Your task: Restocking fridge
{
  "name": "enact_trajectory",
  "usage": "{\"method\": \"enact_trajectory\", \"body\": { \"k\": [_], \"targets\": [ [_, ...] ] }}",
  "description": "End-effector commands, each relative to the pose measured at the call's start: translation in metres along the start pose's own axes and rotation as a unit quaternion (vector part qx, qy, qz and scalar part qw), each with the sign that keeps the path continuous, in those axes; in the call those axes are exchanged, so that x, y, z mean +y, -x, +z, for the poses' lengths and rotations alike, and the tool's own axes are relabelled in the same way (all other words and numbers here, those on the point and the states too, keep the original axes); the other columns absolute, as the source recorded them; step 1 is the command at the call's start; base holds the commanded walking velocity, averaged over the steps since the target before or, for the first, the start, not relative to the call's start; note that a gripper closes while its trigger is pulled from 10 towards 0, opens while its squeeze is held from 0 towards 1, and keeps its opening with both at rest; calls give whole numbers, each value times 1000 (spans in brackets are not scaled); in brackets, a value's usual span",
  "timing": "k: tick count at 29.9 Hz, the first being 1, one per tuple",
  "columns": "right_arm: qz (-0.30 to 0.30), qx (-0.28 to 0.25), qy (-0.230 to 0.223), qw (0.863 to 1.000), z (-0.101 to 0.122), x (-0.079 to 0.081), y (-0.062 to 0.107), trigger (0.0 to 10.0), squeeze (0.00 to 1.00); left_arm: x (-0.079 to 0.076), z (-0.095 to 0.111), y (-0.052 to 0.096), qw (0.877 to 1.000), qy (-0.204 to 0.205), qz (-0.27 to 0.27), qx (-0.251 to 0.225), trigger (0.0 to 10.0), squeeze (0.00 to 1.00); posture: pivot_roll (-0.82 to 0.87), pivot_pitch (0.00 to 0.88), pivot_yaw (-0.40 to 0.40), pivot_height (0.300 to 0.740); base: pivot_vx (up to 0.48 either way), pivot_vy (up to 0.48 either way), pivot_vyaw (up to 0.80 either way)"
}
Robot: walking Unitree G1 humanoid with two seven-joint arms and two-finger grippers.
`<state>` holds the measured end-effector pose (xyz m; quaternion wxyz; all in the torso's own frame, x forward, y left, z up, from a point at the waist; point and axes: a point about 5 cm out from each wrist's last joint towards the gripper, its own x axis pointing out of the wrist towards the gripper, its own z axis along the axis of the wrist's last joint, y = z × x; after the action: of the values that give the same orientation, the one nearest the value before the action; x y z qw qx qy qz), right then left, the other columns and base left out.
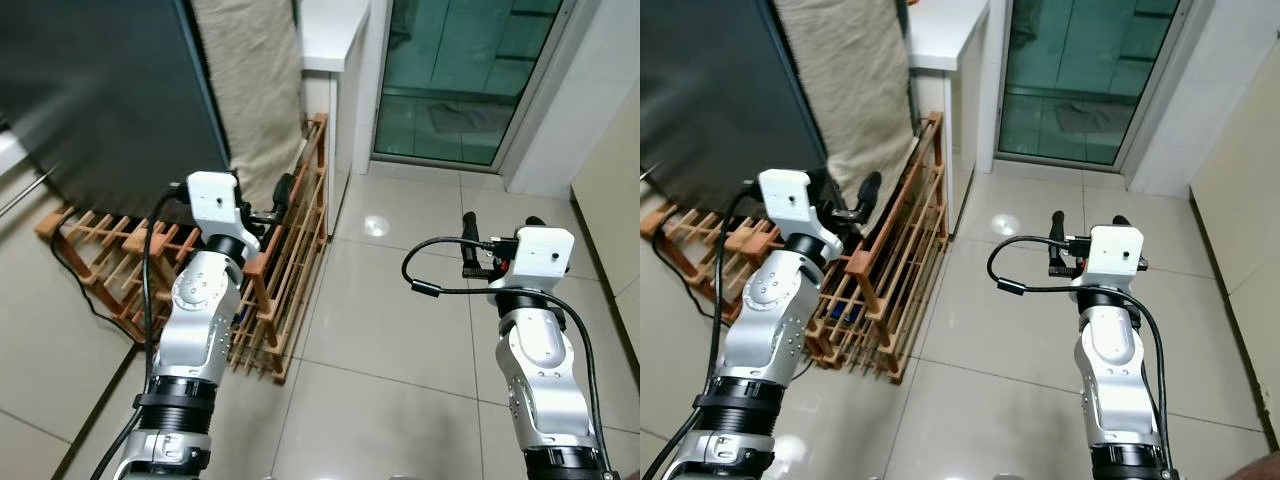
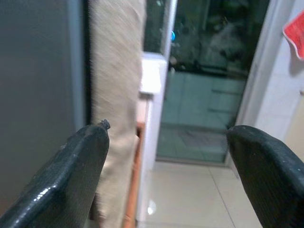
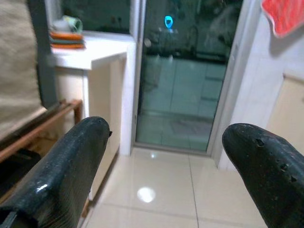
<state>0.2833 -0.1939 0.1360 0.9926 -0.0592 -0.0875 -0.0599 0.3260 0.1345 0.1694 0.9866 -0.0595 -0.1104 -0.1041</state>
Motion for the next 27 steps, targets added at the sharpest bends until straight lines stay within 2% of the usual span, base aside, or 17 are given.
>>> {"method": "enact_trajectory", "body": {
  "k": [1,7,9,11,12,13,14,18,20,22,27],
  "targets": [
    [-1,-16,6,1000,7,-1,-2,10000,0,-2,6,-3,1000,2,0,-7,10000,0,-130,18,56,740,465,0,0],
    [1,-22,10,1000,9,-1,-4,10000,0,-4,9,-4,1000,8,5,-15,10000,0,-130,10,58,740,465,0,0],
    [-7,-85,37,996,33,-3,-5,10000,0,2,20,-1,999,14,27,-45,10000,0,-129,10,57,740,291,383,0],
    [-12,-172,76,982,67,-4,-3,10000,0,5,38,2,996,4,40,-85,10000,0,-129,10,57,740,129,411,0],
    [-12,-194,86,977,76,-4,-2,10000,0,5,44,2,995,2,43,-94,10000,0,-128,8,55,740,0,416,0],
    [-18,-233,96,968,95,-4,-1,10000,0,6,60,3,991,0,53,-126,10000,0,-127,7,54,740,0,428,0],
    [-19,-246,95,964,102,-4,0,10000,0,6,65,3,989,-5,54,-137,10000,0,-123,6,52,740,0,431,0],
    [-15,-273,94,957,116,1,-2,10000,0,3,73,4,987,-14,57,-152,10000,0,-121,1,50,740,0,432,0],
    [-6,-280,91,956,120,6,-4,10000,0,3,74,4,986,-5,64,-151,10000,0,-119,0,48,740,0,435,0],
    [0,-270,86,959,116,8,-5,10000,0,4,74,5,986,10,75,-150,10000,0,-117,0,46,740,0,223,0],
    [11,-237,73,969,104,9,-6,10000,0,4,75,3,986,-6,79,-148,10000,0,-116,0,43,740,0,0,0]
  ]
}}
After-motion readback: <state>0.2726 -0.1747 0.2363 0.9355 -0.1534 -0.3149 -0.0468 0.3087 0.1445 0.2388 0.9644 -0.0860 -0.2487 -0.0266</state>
